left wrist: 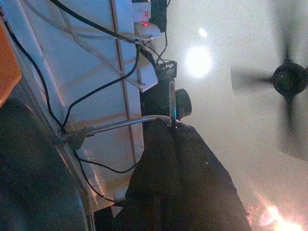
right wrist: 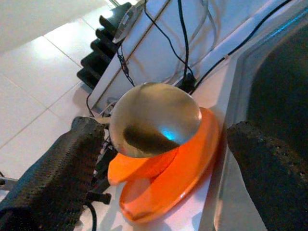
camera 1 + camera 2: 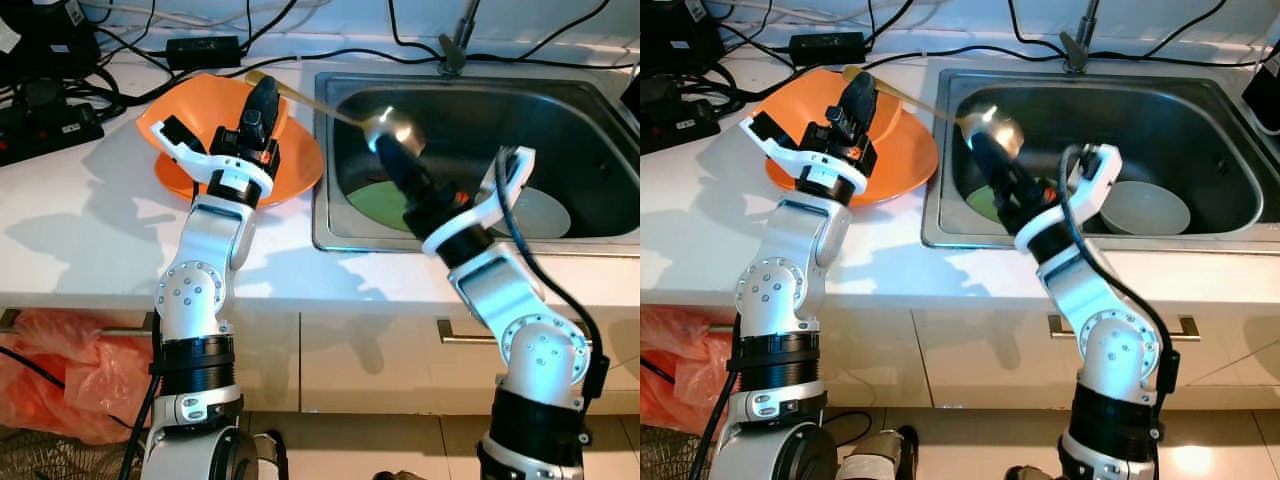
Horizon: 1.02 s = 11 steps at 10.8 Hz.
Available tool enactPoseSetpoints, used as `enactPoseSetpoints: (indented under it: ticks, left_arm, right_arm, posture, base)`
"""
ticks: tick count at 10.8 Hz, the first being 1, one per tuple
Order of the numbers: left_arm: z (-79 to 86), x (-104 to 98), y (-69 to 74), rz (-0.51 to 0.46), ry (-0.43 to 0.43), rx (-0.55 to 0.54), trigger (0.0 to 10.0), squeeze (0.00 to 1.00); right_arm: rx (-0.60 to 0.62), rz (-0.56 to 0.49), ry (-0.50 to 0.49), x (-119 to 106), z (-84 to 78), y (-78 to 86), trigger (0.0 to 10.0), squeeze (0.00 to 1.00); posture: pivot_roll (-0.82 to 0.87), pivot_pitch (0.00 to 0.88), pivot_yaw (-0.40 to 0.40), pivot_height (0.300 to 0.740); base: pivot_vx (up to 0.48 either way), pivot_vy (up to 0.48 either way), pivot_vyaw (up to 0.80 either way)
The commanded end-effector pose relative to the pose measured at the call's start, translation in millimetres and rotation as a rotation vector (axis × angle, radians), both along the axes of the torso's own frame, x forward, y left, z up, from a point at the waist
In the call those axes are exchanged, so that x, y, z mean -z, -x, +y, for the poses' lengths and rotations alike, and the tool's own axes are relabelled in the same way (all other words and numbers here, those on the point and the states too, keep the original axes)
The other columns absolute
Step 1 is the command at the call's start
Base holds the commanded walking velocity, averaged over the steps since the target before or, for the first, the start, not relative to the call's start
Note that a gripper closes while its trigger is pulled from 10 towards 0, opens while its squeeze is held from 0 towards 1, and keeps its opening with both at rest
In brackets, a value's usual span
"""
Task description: Kitchen organization
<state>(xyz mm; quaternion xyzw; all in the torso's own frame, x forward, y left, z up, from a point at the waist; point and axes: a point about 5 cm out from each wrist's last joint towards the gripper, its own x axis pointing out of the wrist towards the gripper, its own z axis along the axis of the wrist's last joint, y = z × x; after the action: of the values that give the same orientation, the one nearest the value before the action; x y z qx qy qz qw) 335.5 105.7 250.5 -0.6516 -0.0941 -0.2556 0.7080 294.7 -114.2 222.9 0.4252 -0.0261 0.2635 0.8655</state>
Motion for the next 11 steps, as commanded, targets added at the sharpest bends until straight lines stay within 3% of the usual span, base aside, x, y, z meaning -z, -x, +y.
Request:
enactPoseSetpoints:
  ticks: [1, 7, 9, 11]
  left_arm:
    - [-26.6, 8.7, 6.9, 0.037, 0.110, 0.071, 0.0, 0.00]
    - [-37.6, 11.2, 13.5, 0.054, 0.155, 0.121, 0.0, 0.00]
    - [-43.2, 12.8, 17.9, 0.061, 0.161, 0.145, 0.0, 0.00]
    - [-45.1, 15.0, 19.6, 0.067, 0.161, 0.154, 0.0, 0.00]
  right_arm:
    - [0.017, -0.006, -0.020, -3.8, -4.7, -2.0, 10.0, 0.00]
    - [0.024, 0.004, -0.030, -2.7, -8.6, -9.3, 10.0, 0.00]
    - [0.031, 0.001, -0.036, -2.9, -9.6, -12.8, 4.4, 0.00]
    - [0.024, -0.003, -0.045, -3.9, -7.7, -15.3, 0.0, 0.00]
  posture:
    - [0.12, 0.130, -0.015, 0.740]
    - [0.12, 0.129, -0.019, 0.740]
    - [0.12, 0.132, -0.022, 0.740]
    - [0.12, 0.134, -0.024, 0.740]
  base:
    - [0.000, 0.000, 0.00]
    - [0.000, 0.000, 0.00]
    - [0.000, 0.000, 0.00]
    - [0.000, 0.000, 0.00]
